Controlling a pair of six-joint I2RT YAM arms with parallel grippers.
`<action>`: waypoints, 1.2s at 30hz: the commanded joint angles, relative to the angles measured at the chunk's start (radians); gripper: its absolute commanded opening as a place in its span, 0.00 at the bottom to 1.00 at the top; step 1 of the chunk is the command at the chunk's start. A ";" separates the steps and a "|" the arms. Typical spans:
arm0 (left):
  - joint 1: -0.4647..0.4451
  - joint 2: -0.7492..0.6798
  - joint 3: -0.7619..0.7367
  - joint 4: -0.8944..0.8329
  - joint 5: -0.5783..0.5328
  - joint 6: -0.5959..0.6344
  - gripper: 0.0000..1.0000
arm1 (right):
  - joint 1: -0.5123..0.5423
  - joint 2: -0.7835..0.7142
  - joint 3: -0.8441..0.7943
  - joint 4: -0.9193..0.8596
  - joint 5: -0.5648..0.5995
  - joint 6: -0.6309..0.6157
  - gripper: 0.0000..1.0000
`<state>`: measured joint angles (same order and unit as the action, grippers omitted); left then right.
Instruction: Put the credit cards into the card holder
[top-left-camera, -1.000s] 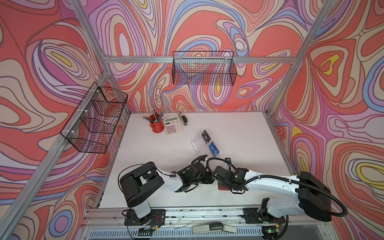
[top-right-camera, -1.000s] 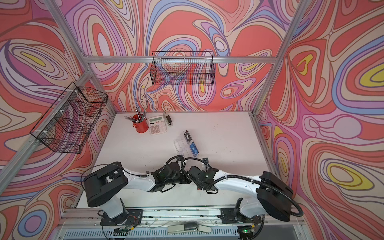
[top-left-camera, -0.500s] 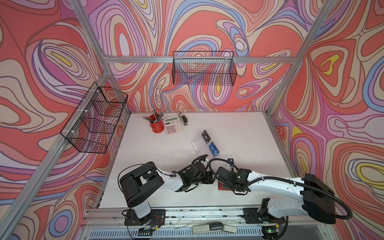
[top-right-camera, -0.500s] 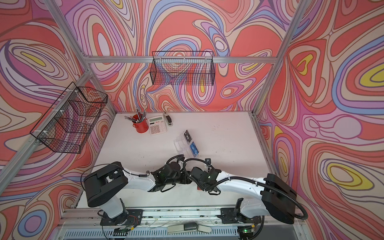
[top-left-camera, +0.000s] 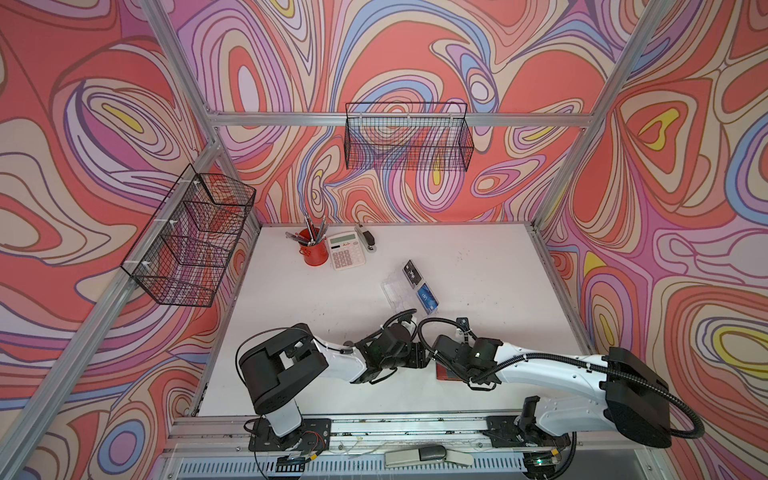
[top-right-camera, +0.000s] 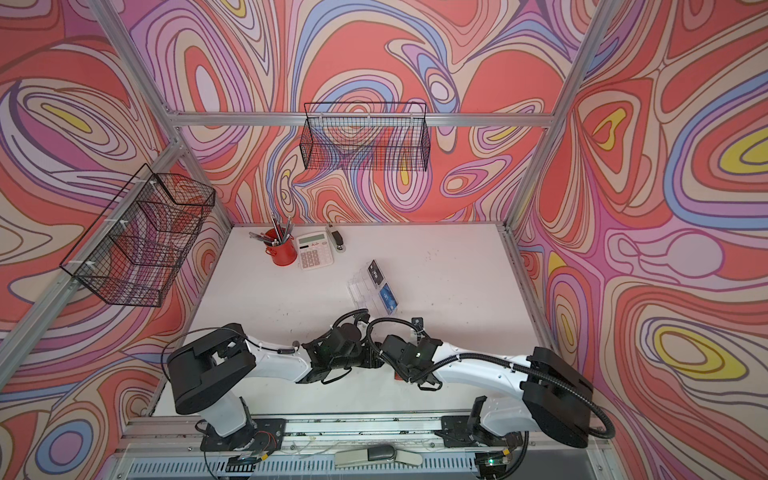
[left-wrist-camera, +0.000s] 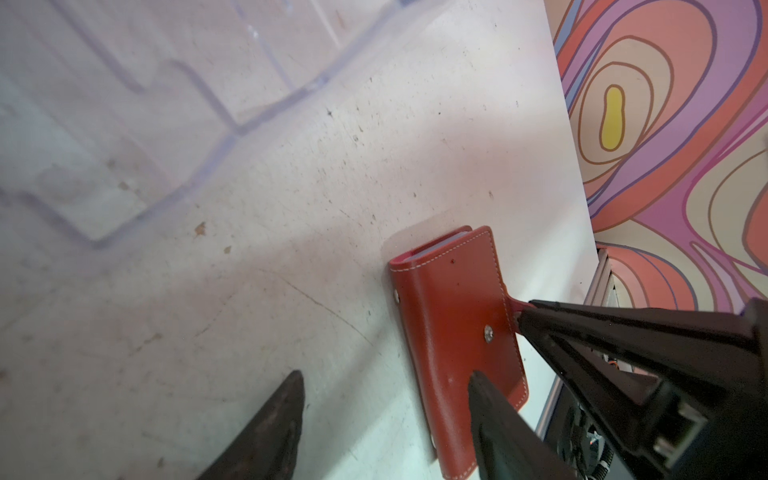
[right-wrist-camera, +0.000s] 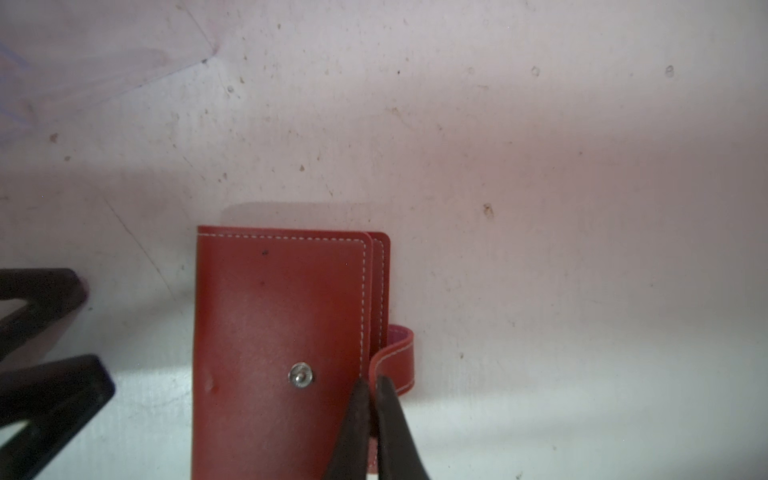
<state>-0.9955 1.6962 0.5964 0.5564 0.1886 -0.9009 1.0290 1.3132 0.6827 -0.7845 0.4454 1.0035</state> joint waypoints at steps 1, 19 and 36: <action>-0.010 0.025 0.025 -0.058 0.025 0.013 0.65 | 0.005 -0.006 0.012 0.003 0.008 -0.008 0.00; -0.032 0.083 0.068 -0.103 0.021 0.007 0.64 | 0.006 -0.063 0.007 0.058 -0.016 -0.054 0.00; -0.032 0.083 0.071 -0.112 0.012 0.008 0.63 | 0.005 -0.074 0.009 0.039 -0.011 -0.045 0.00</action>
<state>-1.0241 1.7485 0.6678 0.5236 0.2192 -0.9005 1.0290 1.2533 0.6830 -0.7277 0.4213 0.9463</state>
